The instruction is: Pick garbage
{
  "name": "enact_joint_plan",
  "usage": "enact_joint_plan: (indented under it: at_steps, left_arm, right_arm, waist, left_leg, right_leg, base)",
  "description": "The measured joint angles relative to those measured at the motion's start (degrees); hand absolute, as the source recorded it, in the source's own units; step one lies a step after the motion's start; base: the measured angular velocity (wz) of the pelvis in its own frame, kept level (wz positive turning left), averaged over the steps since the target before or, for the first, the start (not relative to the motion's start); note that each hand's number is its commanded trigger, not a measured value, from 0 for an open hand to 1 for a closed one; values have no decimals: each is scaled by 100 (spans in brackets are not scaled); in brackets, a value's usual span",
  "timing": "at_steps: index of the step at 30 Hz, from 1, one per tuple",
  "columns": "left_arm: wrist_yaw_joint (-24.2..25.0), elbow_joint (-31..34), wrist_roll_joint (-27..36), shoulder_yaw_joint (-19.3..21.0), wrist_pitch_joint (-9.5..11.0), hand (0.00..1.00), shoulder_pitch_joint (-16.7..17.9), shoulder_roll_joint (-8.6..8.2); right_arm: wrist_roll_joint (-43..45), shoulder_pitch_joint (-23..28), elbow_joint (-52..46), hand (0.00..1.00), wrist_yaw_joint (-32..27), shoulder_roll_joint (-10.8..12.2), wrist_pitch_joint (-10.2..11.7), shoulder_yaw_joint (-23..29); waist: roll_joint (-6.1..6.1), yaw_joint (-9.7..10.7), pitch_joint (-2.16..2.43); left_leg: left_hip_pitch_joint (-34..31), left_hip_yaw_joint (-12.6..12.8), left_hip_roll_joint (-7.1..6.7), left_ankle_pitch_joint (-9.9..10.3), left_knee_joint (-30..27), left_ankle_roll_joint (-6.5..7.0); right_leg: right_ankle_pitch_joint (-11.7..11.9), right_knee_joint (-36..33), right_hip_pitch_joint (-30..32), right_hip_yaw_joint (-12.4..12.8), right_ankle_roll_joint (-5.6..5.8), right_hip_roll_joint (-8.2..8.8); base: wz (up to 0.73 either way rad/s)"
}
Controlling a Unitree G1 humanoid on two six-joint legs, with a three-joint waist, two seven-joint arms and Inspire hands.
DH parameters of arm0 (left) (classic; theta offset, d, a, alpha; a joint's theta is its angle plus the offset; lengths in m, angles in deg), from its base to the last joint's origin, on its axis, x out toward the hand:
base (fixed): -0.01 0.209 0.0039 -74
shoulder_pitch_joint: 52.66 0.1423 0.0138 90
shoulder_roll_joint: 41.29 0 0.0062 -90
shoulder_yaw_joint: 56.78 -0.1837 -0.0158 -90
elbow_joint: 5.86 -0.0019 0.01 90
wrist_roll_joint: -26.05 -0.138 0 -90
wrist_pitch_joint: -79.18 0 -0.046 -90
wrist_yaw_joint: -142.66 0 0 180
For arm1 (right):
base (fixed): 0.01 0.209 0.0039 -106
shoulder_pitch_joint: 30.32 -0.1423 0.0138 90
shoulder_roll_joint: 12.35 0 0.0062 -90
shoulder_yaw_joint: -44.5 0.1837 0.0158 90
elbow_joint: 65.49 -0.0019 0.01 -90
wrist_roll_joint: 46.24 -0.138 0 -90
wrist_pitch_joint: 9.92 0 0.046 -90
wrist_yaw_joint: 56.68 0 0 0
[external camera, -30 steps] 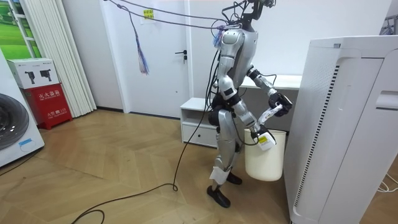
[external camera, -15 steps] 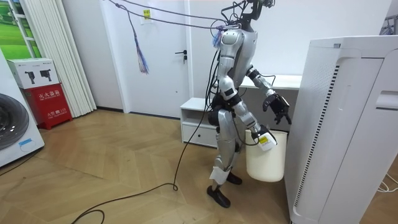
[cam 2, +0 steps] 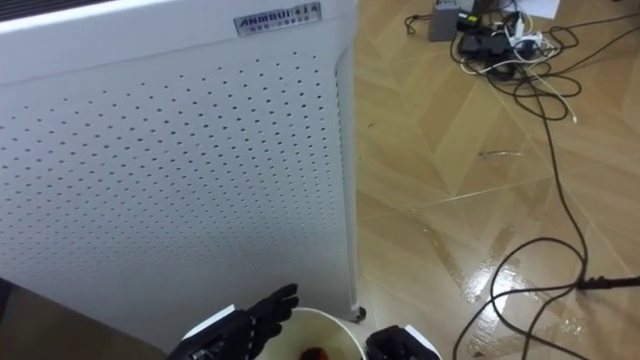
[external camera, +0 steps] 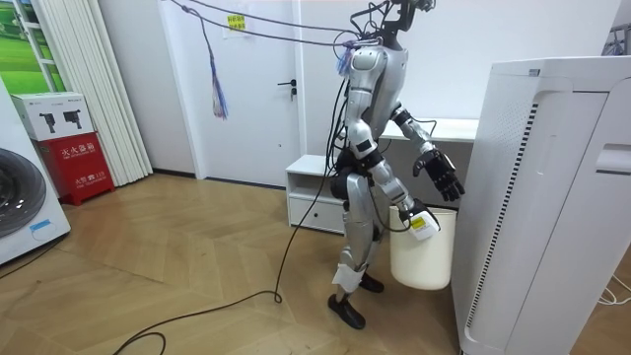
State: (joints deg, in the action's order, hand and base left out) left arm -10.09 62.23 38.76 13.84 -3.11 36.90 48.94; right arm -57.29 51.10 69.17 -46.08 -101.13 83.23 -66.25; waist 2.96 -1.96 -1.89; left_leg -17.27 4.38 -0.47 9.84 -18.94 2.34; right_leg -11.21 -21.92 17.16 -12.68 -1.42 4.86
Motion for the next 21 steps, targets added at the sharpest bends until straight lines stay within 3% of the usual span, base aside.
enact_joint_plan:
  at_steps: [10, 14, 15, 17, 19, 21]
  left_arm:
    - [2, -198, 130, 94, -14, 0, 99, 51]
    - [-100, -460, 122, 183, -13, 0, 256, 50]
    - [-150, -460, 122, 305, -10, 0, 399, 50]
    - [-244, -470, 128, 493, -10, 0, 593, 51]
    - [-431, -899, 182, 774, 116, 0, 744, -47]
    - [-625, -1378, 241, 941, 145, 0, 892, -65]
  right_arm:
    - [-26, 28, -2, 100, -14, -158, 3, 25]
    - [-36, 291, 70, 100, -55, -171, 94, 214]
    - [-36, 415, 129, 100, -56, -180, 177, 307]
    - [-39, 592, 267, 100, -74, -187, 236, 450]
    - [-196, 784, 697, 100, -122, -180, 318, 602]
    - [-318, 970, 1068, 100, -117, -178, 325, 759]
  waist:
    - [46, -13, 25]
    - [52, -18, 39]
    - [55, -12, 62]
    - [51, -10, 67]
    - [29, -13, 77]
    - [-38, 10, 142]
  left_leg:
    - [65, -39, 2, 1, 6, -1]
    - [275, -42, -5, 2, 103, -3]
    - [328, -40, -7, 2, 150, -3]
    - [397, -38, -7, 2, 166, -3]
    - [635, -31, -22, -8, 311, -14]
    - [844, -17, -33, -9, 427, -16]
  right_leg:
    - [4, 61, -95, -76, -5, -3]
    - [2, 142, -294, -94, -2, -11]
    - [2, 196, -346, -95, -1, -18]
    - [3, 232, -429, -106, 3, -22]
    - [-7, 320, -633, -103, 19, -23]
    - [-37, 421, -815, -91, 41, -23]
  base:
    - [1]
    - [1]
    - [0]
    - [0]
    - [-2]
    - [-2]
